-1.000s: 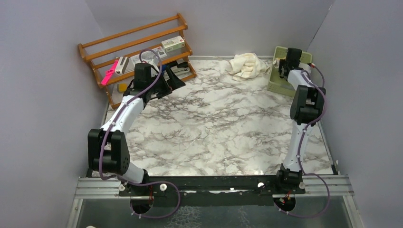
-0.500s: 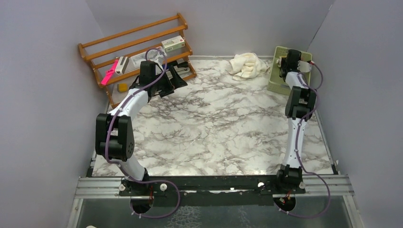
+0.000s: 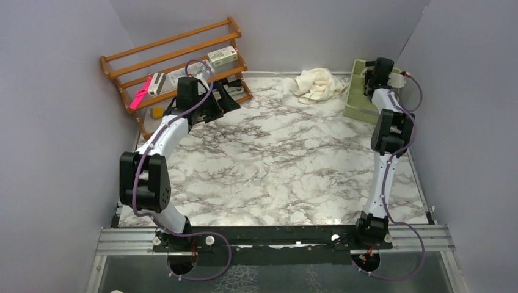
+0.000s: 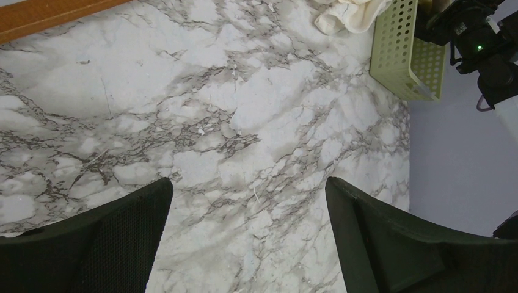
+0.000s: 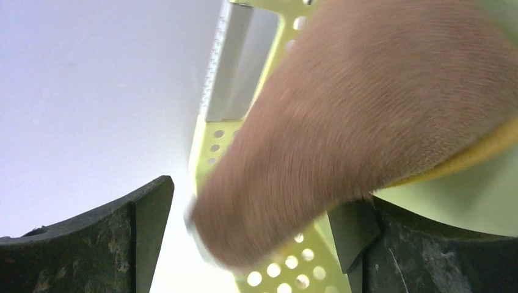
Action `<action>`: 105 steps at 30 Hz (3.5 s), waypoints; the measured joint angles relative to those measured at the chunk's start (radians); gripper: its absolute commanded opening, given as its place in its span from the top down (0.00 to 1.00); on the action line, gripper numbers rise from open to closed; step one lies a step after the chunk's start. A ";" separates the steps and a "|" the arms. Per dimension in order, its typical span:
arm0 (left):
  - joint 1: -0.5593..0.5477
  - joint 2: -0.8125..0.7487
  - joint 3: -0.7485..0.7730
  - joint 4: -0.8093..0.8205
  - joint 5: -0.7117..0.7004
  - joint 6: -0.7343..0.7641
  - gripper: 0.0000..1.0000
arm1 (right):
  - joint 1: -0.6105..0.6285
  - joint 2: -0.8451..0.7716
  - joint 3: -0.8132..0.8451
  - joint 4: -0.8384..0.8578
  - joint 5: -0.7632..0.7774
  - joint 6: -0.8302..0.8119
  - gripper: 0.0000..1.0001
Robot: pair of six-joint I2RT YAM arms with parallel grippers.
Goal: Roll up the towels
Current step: Place the towel in the bin, then place the towel at the corner of the board, then flatten out the towel at the center of the board.
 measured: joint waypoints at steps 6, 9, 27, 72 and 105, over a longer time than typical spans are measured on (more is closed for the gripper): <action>0.000 -0.075 -0.021 -0.029 0.004 0.011 0.01 | 0.000 -0.087 -0.052 -0.001 -0.012 -0.003 0.06; 0.000 -0.107 -0.032 -0.041 0.010 0.019 0.01 | 0.000 -0.109 -0.060 0.001 -0.023 -0.011 0.06; 0.000 -0.222 -0.088 -0.063 0.023 0.023 0.01 | 0.090 -0.500 -0.532 0.184 -0.158 -0.322 0.09; 0.008 -0.488 -0.137 -0.236 0.033 0.140 0.01 | 0.461 -0.724 -0.504 -0.127 -0.438 -1.251 0.99; 0.014 -0.575 -0.287 -0.225 0.027 0.193 0.01 | 0.422 -1.368 -1.074 -0.238 -0.446 -0.998 0.99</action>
